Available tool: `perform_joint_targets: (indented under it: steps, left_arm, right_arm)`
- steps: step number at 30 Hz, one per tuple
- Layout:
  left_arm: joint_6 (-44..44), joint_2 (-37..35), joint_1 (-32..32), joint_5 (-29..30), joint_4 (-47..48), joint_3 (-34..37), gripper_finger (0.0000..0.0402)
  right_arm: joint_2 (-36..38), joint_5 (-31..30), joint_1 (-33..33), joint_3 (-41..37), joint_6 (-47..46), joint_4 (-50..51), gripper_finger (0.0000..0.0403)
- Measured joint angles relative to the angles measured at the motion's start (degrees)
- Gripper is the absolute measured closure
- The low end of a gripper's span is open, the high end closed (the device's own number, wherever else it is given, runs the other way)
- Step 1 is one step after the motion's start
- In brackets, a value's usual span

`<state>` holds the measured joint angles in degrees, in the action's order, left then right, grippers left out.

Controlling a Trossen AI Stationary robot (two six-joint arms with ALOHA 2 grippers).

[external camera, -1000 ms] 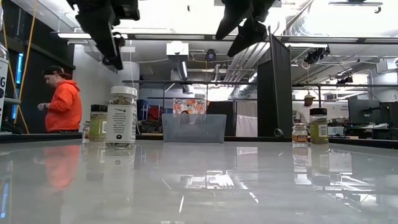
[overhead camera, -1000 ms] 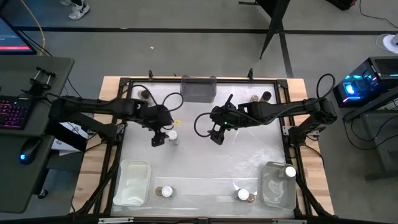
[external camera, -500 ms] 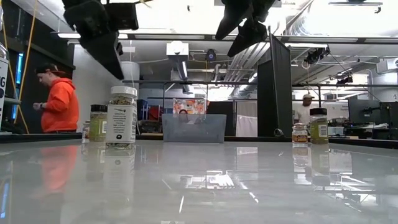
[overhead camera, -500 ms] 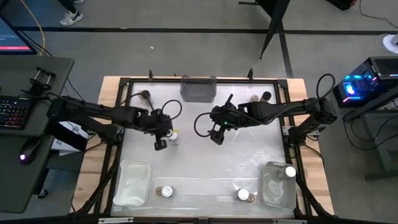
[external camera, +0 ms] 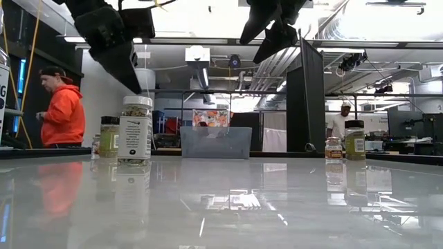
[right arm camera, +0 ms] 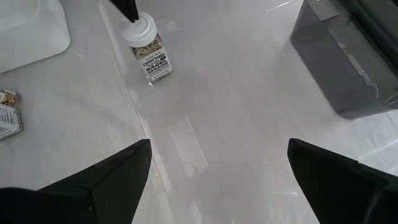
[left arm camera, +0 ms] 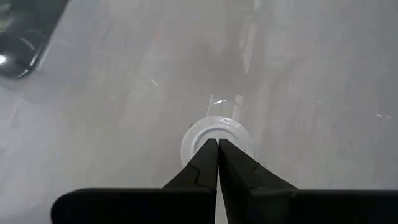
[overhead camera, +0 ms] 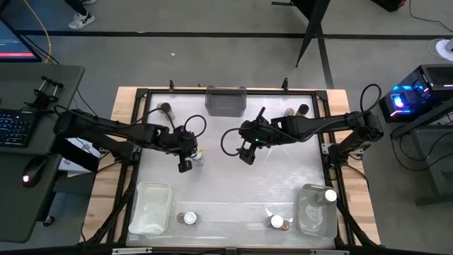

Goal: Sort spices by type
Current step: Put the top white seasoning bottle into the gray bin

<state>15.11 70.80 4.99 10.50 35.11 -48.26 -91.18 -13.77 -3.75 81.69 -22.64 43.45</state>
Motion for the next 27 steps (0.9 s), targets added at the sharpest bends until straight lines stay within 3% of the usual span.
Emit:
perform_joint_targets:
  steps: [9,16,23,27]
  left_arm:
    - [1.0,4.2,0.0,-1.1,-6.4,0.4,0.0401]
    - [-0.3,10.8,-0.1,-2.3,-20.9,0.4,0.0401]
    - [-0.2,22.2,-0.1,-4.0,-43.5,0.1,0.0401]
    - [-0.9,28.1,-0.1,-4.5,-49.5,-3.3,0.0401]
  right_arm:
    - [0.0,-0.1,0.0,0.0,-0.5,-0.1,0.003]
    - [0.5,0.4,-0.9,0.0,-2.7,0.2,0.003]
    - [1.6,0.4,-2.0,0.0,-3.5,0.8,0.003]
    - [2.2,0.5,-2.3,0.0,-4.4,0.9,0.003]
